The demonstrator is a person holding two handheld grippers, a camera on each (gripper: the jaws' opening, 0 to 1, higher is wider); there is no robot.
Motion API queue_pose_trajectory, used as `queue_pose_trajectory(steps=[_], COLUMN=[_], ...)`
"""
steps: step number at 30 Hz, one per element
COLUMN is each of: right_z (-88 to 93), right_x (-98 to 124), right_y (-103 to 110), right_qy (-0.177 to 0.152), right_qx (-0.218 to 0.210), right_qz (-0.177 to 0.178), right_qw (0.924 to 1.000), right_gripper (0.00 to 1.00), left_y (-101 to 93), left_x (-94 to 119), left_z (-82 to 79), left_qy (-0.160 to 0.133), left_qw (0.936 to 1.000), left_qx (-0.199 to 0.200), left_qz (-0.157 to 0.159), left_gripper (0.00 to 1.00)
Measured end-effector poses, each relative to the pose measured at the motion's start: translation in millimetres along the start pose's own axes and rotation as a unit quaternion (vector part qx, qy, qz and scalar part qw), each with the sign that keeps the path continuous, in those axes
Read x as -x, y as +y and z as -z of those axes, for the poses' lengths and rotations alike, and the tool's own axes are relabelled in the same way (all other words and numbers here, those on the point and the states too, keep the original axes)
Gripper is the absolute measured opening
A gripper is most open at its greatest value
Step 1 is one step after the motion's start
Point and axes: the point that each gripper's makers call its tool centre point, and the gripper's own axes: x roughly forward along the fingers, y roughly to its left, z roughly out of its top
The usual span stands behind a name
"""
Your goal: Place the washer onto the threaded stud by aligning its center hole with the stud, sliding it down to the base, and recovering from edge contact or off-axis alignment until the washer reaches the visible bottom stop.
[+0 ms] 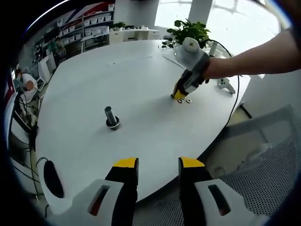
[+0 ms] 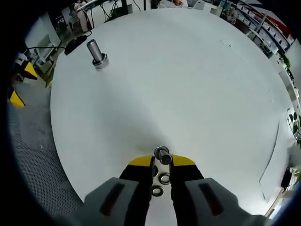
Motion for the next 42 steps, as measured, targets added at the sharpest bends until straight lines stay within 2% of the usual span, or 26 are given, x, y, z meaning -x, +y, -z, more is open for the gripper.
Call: queue_pose_trajectory(steps=[2, 9, 15, 26, 31, 42], right_z=[-2.5, 7.4, 24.3, 50.4, 57.6, 72.2], right_x=[2.7, 12.8, 18.5, 30.5, 36.4, 27.4], right_y=[-1.5, -2.8, -6.4, 1.9, -0.4, 2.2], right_qy=[-0.016, -0.022, -0.02, -0.011, -0.018, 0.002], right_qx=[-0.014, -0.031, -0.041, -0.054, -0.102, -0.101], right_qz=[0.001, 0.005, 0.011, 0.017, 0.016, 0.013], right_qw=[0.9998, 0.9993, 0.9989, 0.9984, 0.9945, 0.9948], right_gripper=[0.16, 0.18, 0.19, 0.21, 0.22, 0.24], left_y=[0.5, -1.7, -1.3, -4.4, -3.2, -3.9], left_x=[0.0, -0.1, -0.4, 0.2, 1.5, 1.0], left_z=[-0.2, -1.0, -1.0, -2.2, -4.9, -4.3], left_qy=[0.0, -0.001, -0.001, -0.004, -0.01, -0.008], left_qw=[1.0, 1.0, 1.0, 0.9999, 0.9999, 0.9999], left_qx=[-0.002, -0.003, -0.003, -0.006, -0.004, -0.008], left_qz=[-0.001, 0.003, 0.003, 0.008, 0.006, 0.007], left_gripper=[0.32, 0.32, 0.32, 0.32, 0.33, 0.33])
